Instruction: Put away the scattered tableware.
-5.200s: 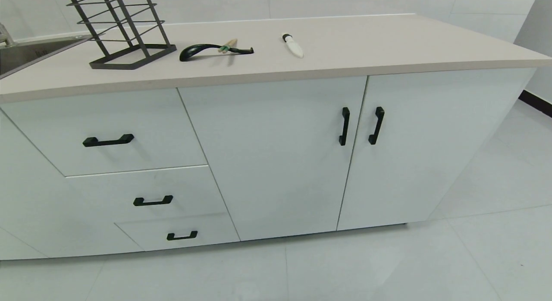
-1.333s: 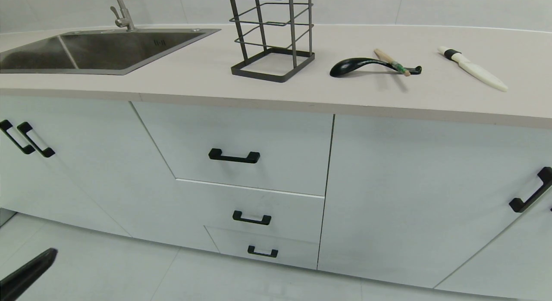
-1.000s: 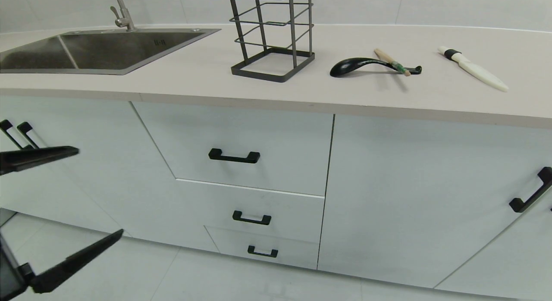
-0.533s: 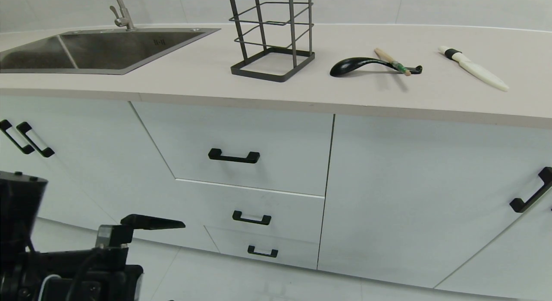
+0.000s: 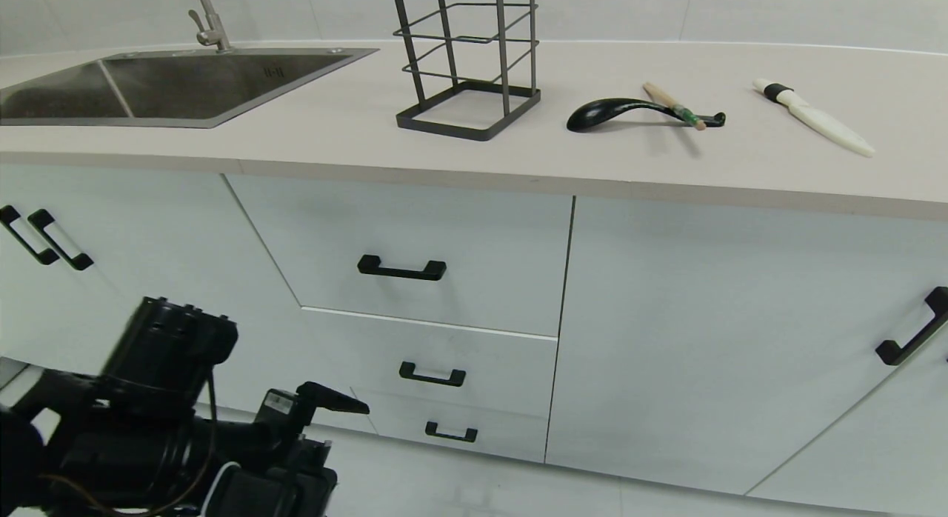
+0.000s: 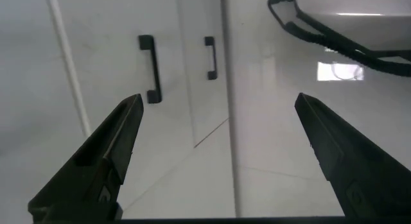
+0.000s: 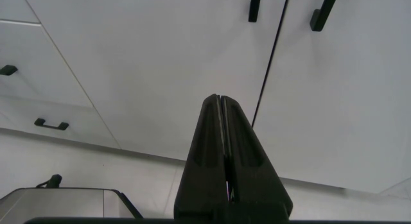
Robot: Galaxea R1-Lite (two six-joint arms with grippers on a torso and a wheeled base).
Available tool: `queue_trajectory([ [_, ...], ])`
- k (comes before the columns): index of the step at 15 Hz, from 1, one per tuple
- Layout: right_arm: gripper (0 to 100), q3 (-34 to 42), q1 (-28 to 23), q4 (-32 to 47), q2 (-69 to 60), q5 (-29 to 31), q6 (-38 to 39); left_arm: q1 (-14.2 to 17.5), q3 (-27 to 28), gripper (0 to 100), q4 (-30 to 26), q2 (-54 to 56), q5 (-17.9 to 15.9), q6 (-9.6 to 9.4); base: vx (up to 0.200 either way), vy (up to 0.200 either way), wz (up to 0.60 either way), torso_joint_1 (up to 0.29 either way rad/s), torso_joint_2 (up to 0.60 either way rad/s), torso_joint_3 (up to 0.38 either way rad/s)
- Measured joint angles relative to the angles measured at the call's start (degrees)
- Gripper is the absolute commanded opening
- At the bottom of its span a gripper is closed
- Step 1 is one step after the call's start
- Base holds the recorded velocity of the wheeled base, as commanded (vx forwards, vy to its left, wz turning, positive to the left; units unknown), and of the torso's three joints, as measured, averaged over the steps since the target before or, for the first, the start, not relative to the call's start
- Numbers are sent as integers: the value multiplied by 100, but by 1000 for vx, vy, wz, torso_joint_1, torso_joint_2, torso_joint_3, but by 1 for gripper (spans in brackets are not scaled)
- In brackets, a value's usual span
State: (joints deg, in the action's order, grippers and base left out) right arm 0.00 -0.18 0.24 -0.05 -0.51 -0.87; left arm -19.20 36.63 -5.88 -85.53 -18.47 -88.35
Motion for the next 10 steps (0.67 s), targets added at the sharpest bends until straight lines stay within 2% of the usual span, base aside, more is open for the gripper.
queue_trajectory([
  [2,0,0,0,2,0,0,0,-183,13,100,295,-617,0,196,0,0,0,0,0,0],
  [3,0,0,0,2,0,0,0,-284,22,100,674,-929,-5,401,0,0,0,0,0,0],
  [5,0,0,0,2,0,0,0,-452,27,100,1447,-1491,-17,950,0,0,0,0,0,0],
  [6,0,0,0,2,0,0,0,-496,22,100,1581,-1687,-16,1070,0,0,0,0,0,0],
  [10,0,0,0,2,0,0,0,-502,77,100,1890,-2147,79,1321,0,0,0,0,0,0],
])
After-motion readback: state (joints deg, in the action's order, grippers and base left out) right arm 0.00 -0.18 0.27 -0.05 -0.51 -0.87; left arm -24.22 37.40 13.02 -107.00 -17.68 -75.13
